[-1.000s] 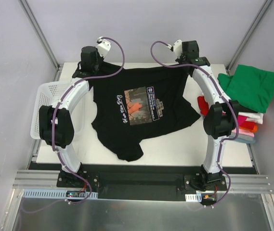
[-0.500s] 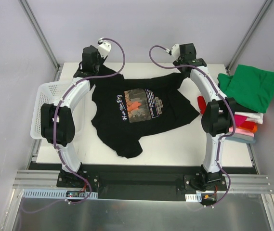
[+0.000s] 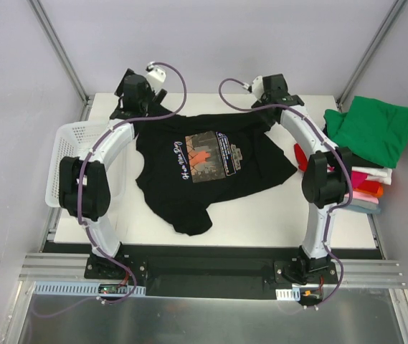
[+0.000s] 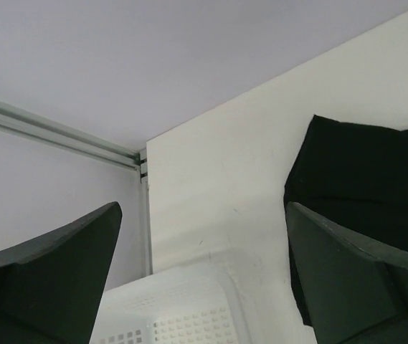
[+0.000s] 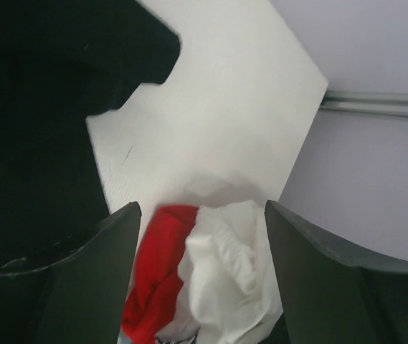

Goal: Fold and stack the t-shirts
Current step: Flatten the tshirt out

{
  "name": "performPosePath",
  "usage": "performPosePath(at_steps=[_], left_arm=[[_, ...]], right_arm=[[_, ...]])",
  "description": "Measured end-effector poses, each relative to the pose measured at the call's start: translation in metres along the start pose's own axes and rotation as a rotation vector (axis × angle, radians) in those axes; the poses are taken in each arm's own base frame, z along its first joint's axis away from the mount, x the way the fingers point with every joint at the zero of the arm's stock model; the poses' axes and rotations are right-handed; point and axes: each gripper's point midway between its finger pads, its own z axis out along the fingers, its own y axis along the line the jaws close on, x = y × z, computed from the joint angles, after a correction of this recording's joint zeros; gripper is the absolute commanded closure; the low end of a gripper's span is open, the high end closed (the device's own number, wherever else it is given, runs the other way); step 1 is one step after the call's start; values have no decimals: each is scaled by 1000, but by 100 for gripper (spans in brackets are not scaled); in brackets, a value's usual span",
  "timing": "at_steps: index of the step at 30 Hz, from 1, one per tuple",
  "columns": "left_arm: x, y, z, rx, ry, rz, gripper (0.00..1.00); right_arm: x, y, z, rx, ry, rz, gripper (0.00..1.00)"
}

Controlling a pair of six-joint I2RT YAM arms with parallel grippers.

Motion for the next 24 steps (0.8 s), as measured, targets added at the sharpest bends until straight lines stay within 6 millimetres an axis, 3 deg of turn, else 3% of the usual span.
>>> performPosePath(at_steps=[6, 9, 10, 13, 17, 24], left_arm=[[28, -65, -45, 176, 34, 68, 1], [39, -108, -81, 306, 38, 113, 1], [41, -116, -89, 335, 38, 124, 1], [49, -146, -119, 433, 30, 161, 1], [61, -175, -147, 537, 36, 207, 1], [81, -207, -170, 645, 75, 265, 1]], right_arm=[[32, 45, -25, -82, 55, -38, 16], [44, 60, -38, -112, 67, -40, 14], [48, 63, -40, -117, 73, -38, 9], [63, 71, -44, -147, 105, -32, 5], [80, 83, -45, -195, 155, -44, 2], [123, 119, -47, -322, 264, -72, 3]])
